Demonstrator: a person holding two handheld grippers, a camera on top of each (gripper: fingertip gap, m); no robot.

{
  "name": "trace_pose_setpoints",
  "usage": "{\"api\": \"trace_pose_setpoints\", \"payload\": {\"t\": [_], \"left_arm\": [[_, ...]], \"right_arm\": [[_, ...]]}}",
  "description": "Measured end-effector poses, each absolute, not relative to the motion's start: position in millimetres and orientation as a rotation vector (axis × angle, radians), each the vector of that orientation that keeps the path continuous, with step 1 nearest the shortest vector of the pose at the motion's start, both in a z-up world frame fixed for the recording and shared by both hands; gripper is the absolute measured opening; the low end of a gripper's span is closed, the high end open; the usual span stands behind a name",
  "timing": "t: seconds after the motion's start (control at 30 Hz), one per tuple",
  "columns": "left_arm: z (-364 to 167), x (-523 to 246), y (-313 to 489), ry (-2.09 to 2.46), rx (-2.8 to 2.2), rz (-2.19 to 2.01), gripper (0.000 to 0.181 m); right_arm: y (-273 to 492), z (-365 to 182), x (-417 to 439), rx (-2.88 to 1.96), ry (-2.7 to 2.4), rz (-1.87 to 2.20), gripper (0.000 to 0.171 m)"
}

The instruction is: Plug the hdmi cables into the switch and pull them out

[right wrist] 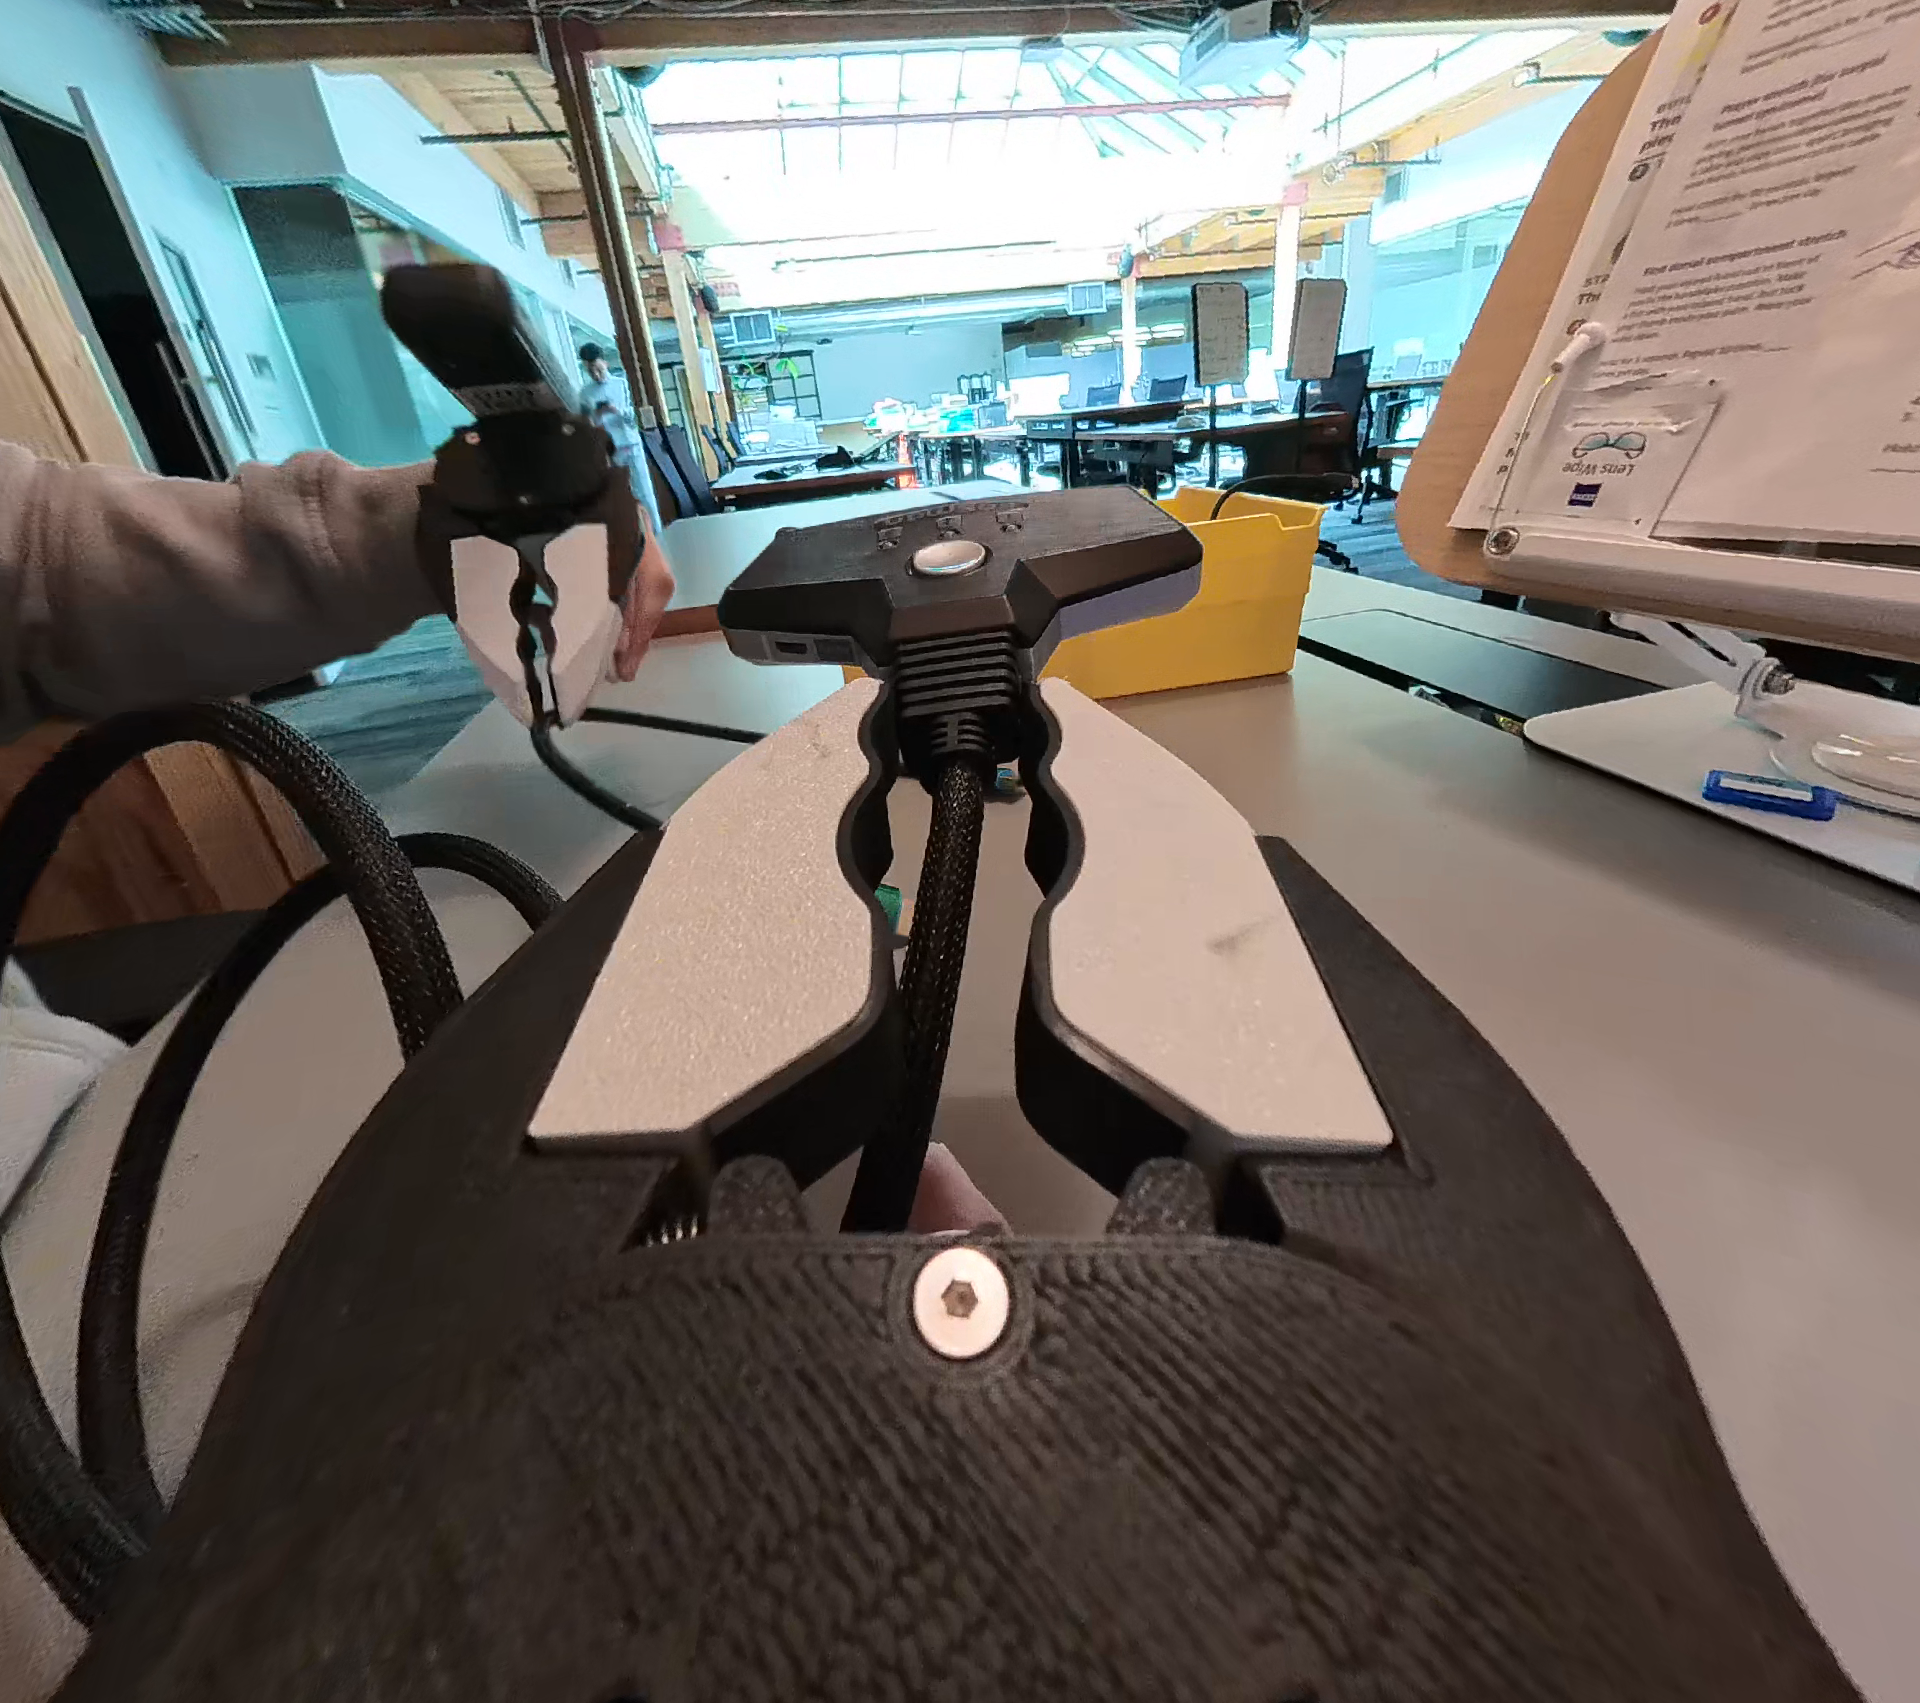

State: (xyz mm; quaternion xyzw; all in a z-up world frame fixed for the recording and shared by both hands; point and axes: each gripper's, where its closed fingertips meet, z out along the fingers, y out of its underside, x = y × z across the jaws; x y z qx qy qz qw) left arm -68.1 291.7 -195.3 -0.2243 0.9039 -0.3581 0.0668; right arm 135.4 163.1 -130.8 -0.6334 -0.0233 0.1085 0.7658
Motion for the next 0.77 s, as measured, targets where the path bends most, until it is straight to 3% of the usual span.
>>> {"api": "trace_pose_setpoints", "payload": {"t": [0.03, 0.23, 0.37, 0.53, 0.77], "left_arm": [[-201.3, -71.6, 292.9, 2.738, -0.731, -1.102, 0.007], [-194.4, -80.8, 296.0, 2.758, -1.003, -1.254, 0.024], [-183.2, -4.1, 324.3, 2.258, -1.204, -0.989, 0.035], [-214.6, 55.2, 351.6, 2.069, -1.296, -0.720, 0.044], [-258.5, 86.3, 360.5, 2.067, -1.507, -0.702, 0.053]], "right_arm": [[163.1, -130.9, 134.7, -1.377, -0.055, 0.234, 0.022], [162.6, -130.7, 134.6, -1.375, -0.055, 0.235, 0.022], [164.0, -132.0, 132.2, -1.387, -0.070, 0.240, 0.022], [166.2, -134.7, 127.5, -1.412, -0.099, 0.246, 0.022], [159.3, -133.2, 117.0, -1.394, -0.171, 0.336, 0.022]]}}
